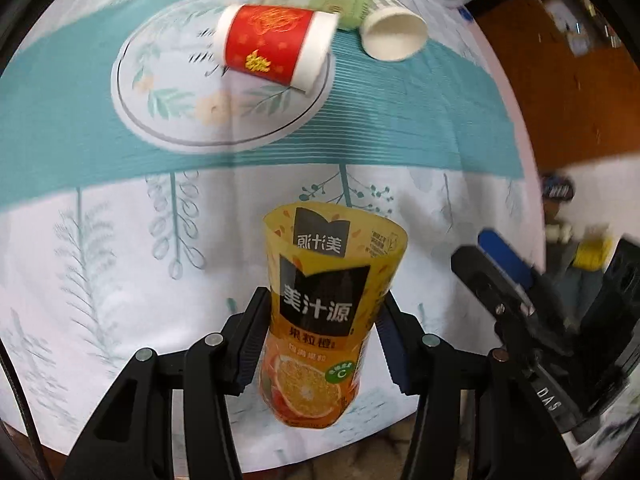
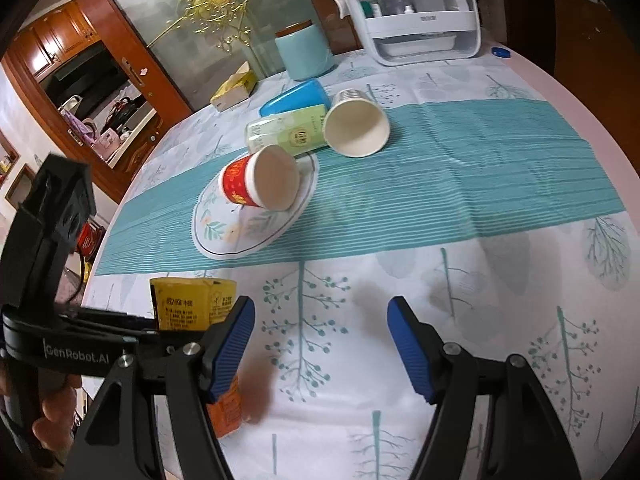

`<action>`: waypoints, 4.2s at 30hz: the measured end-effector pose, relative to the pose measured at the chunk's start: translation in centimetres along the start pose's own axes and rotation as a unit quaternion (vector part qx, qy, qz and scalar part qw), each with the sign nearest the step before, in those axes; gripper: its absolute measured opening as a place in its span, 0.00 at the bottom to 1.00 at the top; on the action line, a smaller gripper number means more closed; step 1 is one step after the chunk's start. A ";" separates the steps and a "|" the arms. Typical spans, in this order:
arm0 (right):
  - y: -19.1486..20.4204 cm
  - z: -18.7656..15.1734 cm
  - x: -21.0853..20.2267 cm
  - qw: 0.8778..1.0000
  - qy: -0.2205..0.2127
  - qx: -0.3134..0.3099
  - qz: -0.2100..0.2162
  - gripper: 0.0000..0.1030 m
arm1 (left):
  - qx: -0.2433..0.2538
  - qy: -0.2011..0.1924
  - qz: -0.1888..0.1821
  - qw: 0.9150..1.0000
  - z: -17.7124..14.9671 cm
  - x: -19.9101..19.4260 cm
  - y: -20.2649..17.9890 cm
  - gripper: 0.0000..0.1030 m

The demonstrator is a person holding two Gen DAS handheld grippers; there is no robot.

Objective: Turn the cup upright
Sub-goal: 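Lift the orange juice cup with the left gripper and carry it toward the right gripper, then grasp the orange juice cup with the right gripper while the left gripper releases it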

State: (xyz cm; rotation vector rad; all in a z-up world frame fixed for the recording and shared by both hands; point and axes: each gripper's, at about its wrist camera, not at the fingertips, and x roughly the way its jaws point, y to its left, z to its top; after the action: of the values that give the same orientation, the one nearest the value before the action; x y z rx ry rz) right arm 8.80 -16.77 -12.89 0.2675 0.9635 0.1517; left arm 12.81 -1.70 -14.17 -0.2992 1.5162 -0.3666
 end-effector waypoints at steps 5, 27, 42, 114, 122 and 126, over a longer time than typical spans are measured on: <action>-0.7 -0.4 0.1 1.000 0.007 0.006 -0.009 0.67 | -0.047 -0.015 -0.048 0.998 -0.2 0.8 1.1 0.49; 0.1 -1.4 0.2 1.000 0.018 -0.014 -0.018 0.67 | -0.035 -0.098 -0.015 0.994 -0.7 0.0 1.0 0.71; 1.6 -2.4 -1.5 0.999 0.008 -0.037 -0.022 0.67 | -0.006 -0.125 0.024 0.992 -4.1 -2.6 0.9 0.71; 5.1 -0.9 8.2 0.958 0.264 0.002 0.114 0.56 | -0.011 -0.162 0.111 0.980 -4.7 -3.0 7.5 0.71; 4.8 -0.9 4.8 0.981 0.154 -0.040 0.115 0.55 | 0.028 -0.184 0.118 0.975 -5.1 -3.8 5.1 0.71; 5.1 -1.4 2.5 0.991 0.044 -0.098 0.084 0.55 | 0.043 -0.200 0.123 0.971 -5.4 -4.3 3.9 0.71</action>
State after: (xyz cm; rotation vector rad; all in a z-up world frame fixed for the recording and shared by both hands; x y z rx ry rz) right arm 8.97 -11.02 -14.11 0.1617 1.0057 0.4139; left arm 7.54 3.80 -12.02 -0.1057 1.1197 -0.1603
